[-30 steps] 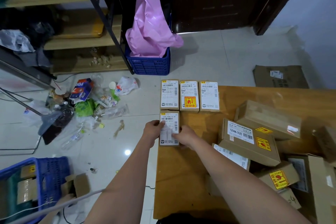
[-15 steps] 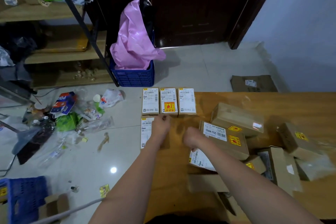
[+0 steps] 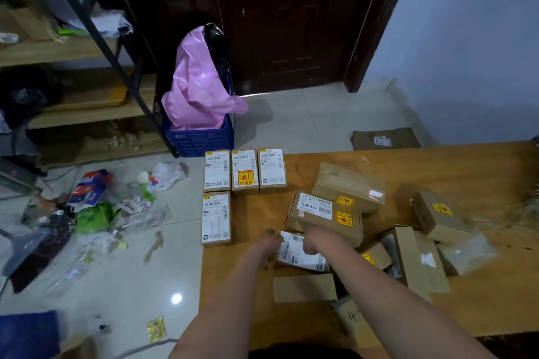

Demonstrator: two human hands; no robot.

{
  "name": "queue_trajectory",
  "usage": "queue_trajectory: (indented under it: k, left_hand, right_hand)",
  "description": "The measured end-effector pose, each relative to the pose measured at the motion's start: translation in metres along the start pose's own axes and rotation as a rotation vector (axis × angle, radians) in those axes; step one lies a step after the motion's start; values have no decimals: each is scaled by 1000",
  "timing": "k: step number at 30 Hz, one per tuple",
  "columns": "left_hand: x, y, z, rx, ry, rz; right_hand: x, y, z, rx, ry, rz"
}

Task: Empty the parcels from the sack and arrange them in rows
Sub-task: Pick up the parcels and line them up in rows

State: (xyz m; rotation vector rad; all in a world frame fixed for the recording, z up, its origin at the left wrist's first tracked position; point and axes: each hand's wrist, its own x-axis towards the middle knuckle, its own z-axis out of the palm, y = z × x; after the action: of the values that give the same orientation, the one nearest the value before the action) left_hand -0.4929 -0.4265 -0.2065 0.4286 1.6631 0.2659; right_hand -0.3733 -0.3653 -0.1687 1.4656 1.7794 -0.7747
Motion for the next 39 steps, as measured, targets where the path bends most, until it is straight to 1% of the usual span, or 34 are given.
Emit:
queue_trajectory:
  k: [7,11,14,19,24,26,28,30,33,35,37,38,39]
  left_hand:
    - [1,-1,12,-34,-26,16]
    - [8,-9,13,-91,-52,21]
    - [6,-12,9,-107,-67,19]
    - [3,-15,-4,-194,-73,-5]
    - [-4,-8,-17,-240,-80,55]
    - [-8,-5,-26,-249,-63,107]
    - [-11,-1,-40,-288,-30,178]
    - [-15,4,-54,-349,-39,251]
    - [-22,14,-72,-415,-42,345]
    - [-25,19,-81,-427,-15,394]
    - [-26,23,-86,-444,41,432]
    - [-27,25,-88,-431,101,444]
    - [-27,25,-90,-378,203,442]
  right_hand:
    - [2,6,7,44,7,22]
    - [2,9,5,1,8,-12]
    - [9,9,3,-5,-33,-13]
    - [12,14,-2,80,-60,29]
    - [-1,10,-17,146,-137,34]
    - [-2,9,-23,257,-198,59]
    - [1,10,-28,427,-246,99]
    - [0,10,-35,526,-276,84]
    - [-1,5,-43,631,-268,-48]
    - [1,-2,-45,797,-260,-133]
    - [5,-12,-43,934,-264,-167]
    - [5,-17,-41,967,-256,-179]
    - [7,-23,-38,979,-230,-186]
